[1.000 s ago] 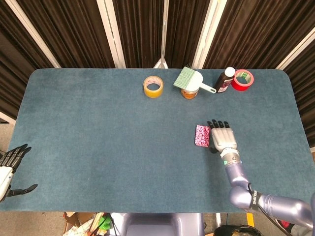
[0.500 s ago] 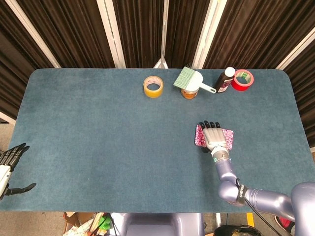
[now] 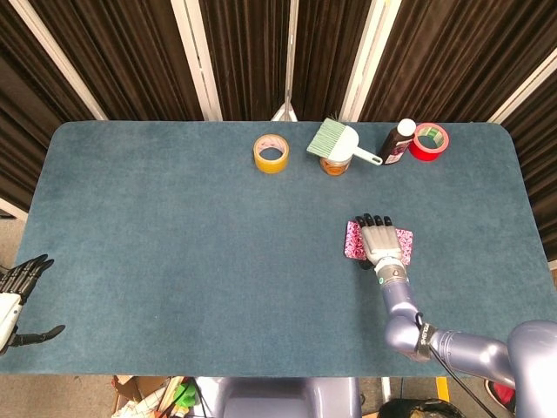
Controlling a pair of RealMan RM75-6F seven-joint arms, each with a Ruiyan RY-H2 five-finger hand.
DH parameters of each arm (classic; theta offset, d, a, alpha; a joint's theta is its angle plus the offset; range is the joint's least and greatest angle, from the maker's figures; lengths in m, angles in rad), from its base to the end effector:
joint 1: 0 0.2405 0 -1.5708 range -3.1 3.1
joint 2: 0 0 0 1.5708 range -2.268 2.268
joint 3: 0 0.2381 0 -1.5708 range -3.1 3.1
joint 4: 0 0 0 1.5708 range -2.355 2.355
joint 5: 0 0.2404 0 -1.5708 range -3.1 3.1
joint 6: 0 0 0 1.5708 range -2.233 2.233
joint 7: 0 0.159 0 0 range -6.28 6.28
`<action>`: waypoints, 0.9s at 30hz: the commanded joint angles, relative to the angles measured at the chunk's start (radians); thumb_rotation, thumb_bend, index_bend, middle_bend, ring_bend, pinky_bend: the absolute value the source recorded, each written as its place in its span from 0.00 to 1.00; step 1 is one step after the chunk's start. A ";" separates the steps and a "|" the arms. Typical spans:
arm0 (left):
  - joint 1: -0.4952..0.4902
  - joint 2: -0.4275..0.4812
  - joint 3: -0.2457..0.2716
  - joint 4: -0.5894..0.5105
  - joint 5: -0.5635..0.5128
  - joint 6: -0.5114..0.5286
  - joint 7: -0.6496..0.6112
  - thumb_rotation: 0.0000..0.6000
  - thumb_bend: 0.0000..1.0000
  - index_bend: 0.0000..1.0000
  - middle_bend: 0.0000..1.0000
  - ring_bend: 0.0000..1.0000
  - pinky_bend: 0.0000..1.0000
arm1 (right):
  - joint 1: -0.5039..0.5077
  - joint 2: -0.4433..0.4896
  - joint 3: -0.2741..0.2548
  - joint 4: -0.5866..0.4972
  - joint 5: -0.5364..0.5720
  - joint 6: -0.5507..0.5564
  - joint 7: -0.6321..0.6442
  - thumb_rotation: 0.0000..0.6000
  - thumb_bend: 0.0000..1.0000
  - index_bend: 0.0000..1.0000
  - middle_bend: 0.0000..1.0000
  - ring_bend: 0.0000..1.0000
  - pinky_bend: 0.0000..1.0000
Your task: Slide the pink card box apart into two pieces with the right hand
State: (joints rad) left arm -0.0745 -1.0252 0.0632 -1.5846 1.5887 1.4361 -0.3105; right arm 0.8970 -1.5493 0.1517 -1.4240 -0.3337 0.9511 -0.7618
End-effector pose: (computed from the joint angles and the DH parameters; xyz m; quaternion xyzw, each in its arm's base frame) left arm -0.3273 0.1655 0.1290 -0.5984 -0.4806 -0.3953 0.5047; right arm -0.1889 -0.3791 -0.0520 0.6883 -0.4746 0.1631 0.5238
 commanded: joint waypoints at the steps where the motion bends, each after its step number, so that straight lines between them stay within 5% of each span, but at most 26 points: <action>1: 0.000 0.000 0.000 0.000 0.000 0.000 0.000 1.00 0.00 0.00 0.00 0.00 0.00 | 0.001 -0.001 -0.001 0.004 0.004 -0.002 -0.001 1.00 0.30 0.00 0.00 0.00 0.00; 12: -0.001 0.000 0.001 -0.001 0.000 -0.003 -0.001 1.00 0.00 0.00 0.00 0.00 0.00 | 0.011 -0.010 -0.005 0.033 0.028 -0.018 -0.011 1.00 0.30 0.04 0.00 0.00 0.00; 23: -0.003 0.001 0.001 -0.001 0.000 -0.006 -0.002 1.00 0.00 0.00 0.00 0.00 0.00 | 0.016 -0.023 -0.004 0.055 0.034 -0.021 -0.008 1.00 0.30 0.38 0.01 0.00 0.00; 27: -0.003 0.001 0.001 -0.001 0.001 -0.006 -0.002 1.00 0.00 0.00 0.00 0.00 0.00 | 0.016 -0.022 -0.003 0.055 0.030 -0.018 -0.006 1.00 0.30 0.42 0.06 0.00 0.00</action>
State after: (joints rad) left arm -0.0777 -1.0246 0.0646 -1.5851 1.5896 1.4297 -0.3125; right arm 0.9132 -1.5718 0.1483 -1.3690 -0.3032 0.9327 -0.7678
